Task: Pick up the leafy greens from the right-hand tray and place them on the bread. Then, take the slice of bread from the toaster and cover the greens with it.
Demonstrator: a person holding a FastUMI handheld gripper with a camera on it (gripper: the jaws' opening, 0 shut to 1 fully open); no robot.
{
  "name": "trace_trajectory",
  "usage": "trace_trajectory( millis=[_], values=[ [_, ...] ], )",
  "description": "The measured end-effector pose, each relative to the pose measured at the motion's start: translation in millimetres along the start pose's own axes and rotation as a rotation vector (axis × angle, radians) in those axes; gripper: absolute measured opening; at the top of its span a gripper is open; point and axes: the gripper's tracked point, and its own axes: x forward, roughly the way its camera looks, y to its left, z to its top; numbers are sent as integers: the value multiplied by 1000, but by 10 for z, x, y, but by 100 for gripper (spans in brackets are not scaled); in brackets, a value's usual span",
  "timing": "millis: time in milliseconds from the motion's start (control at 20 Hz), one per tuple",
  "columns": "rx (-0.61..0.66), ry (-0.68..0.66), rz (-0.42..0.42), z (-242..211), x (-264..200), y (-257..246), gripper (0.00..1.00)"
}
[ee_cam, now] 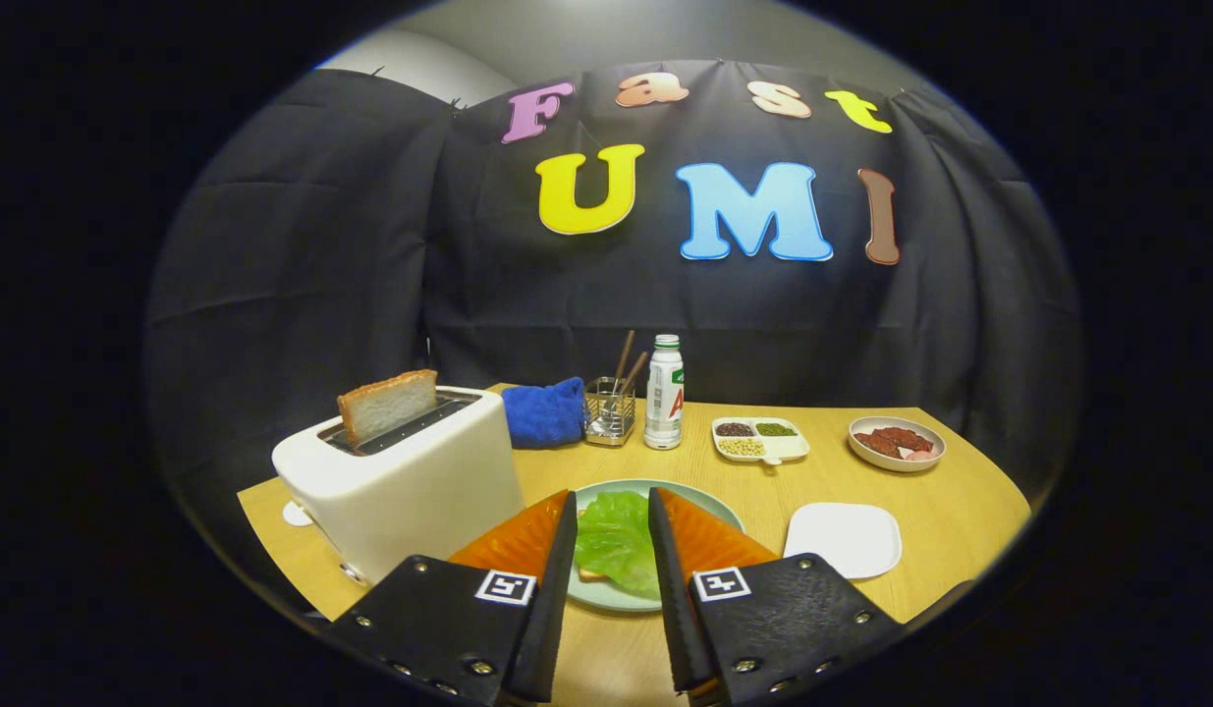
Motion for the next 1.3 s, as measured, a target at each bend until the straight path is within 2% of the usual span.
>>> trace_trajectory(
  millis=[250,650,850,1100,1300],
  values=[
    [87,-2,121,128,97,571,44],
    [35,-43,193,274,73,1142,44],
    [1,-19,270,289,81,1543,44],
    [-13,0,265,291,223,1866,44],
    [22,30,223,320,388,1994,44]
  ],
)
